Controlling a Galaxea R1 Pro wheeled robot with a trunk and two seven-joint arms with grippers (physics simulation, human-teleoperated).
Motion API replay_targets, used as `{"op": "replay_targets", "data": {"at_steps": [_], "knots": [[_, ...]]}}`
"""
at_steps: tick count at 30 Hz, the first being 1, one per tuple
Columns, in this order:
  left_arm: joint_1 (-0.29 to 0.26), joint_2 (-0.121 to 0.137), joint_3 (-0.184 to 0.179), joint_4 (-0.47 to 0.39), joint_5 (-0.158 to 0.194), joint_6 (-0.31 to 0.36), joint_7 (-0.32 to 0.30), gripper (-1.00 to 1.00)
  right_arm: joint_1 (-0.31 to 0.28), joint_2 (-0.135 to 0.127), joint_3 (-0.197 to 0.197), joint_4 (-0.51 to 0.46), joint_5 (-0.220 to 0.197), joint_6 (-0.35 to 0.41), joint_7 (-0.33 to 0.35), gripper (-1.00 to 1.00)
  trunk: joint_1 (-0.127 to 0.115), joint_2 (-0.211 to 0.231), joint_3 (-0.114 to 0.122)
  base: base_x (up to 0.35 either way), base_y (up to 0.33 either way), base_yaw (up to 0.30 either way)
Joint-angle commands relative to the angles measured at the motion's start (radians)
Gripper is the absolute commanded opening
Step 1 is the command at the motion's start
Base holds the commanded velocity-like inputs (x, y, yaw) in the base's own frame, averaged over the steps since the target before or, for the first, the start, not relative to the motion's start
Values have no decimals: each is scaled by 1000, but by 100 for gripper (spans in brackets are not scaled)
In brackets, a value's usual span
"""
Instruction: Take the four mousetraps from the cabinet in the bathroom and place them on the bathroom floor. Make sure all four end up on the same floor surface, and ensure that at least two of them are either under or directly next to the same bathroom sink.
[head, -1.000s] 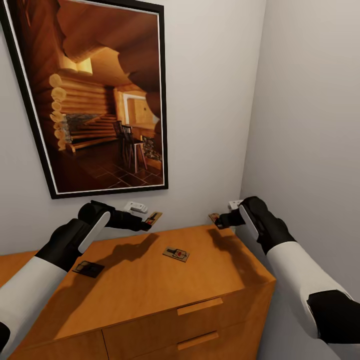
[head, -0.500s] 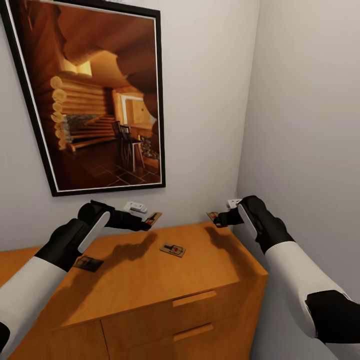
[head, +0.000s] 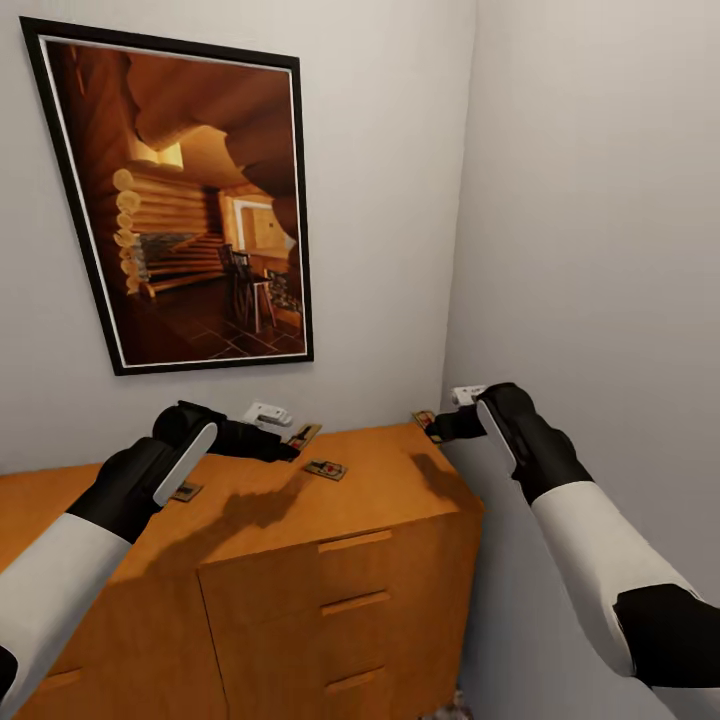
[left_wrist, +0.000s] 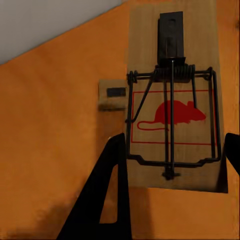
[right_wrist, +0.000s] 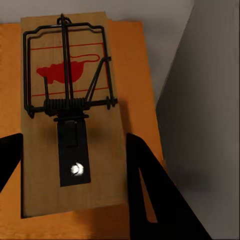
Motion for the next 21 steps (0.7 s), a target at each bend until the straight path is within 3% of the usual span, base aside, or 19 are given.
{"op": "replay_targets", "data": {"at_steps": [1, 21], "knots": [[-1, 1, -1, 1, -10, 2, -10, -100, -1, -2, 3, -6, -12, 4, -8, -100, -1, -1, -1, -299, -148, 0], [-1, 19, -1, 36, -10, 2, -10, -100, 0, -1, 3, -27, -18, 4, -6, -100, -1, -1, -1, -296, -129, 0]]}}
